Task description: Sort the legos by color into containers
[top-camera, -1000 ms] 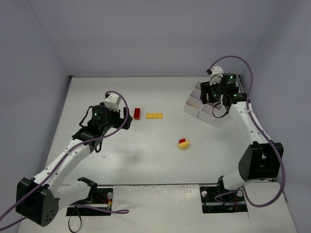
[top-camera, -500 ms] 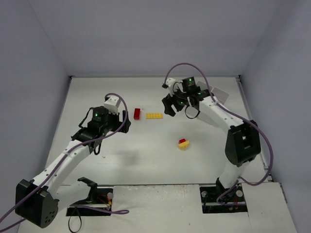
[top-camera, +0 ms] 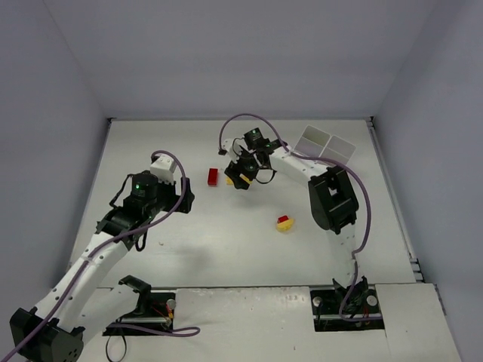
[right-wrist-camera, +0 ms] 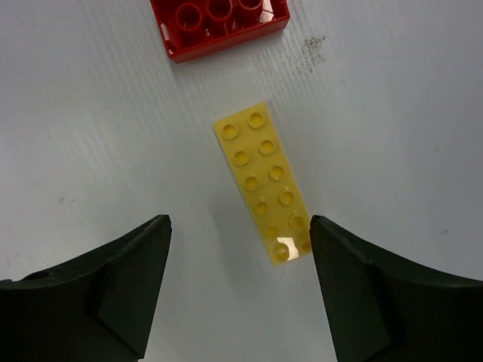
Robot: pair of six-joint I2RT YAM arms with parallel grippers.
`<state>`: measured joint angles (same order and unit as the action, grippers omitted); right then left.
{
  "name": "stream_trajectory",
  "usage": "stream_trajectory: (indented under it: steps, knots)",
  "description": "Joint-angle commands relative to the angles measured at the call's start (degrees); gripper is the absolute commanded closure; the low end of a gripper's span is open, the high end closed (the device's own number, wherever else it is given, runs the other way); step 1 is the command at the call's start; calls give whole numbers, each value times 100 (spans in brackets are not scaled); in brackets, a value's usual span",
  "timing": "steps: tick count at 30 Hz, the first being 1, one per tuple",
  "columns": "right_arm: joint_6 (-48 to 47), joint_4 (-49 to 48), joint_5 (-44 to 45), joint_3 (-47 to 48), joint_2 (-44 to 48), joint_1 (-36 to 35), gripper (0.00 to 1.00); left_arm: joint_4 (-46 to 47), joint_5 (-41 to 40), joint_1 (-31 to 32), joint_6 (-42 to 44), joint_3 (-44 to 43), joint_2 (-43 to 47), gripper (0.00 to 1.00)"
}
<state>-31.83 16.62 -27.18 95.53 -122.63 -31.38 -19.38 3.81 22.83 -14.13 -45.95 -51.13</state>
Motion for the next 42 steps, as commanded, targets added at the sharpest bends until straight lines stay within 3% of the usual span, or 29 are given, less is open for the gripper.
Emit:
stream_trajectory:
  steps: [1,13,19,22,23,25,28,32,35,42]
  knots:
    - [-235,-10,256,615,-120,-88,29,-31,-162,29,16,-72,174,20]
    - [-315,-1,178,1284,-1043,-211,31,-31,-329,28,24,34,244,20]
    - [-280,8,213,1240,-1193,-246,40,4,-329,28,16,60,227,20]
    - [-192,8,195,1205,-1167,-246,61,13,-329,29,7,60,200,20]
    - [-157,8,222,1197,-1149,-238,84,13,-329,20,7,52,192,20]
    - [-78,-1,266,1118,-1071,-238,100,39,-311,20,-11,60,192,20]
    - [237,-62,257,978,-861,-176,100,74,-276,20,-28,69,183,21]
    - [1266,-1577,291,-32,44,114,100,153,-215,28,-37,69,157,20]
    - [1758,-2529,965,-778,897,333,100,224,-127,20,-55,60,121,20]
    - [2557,-3481,2382,-1940,2671,1018,100,329,-39,2,-37,25,60,20]
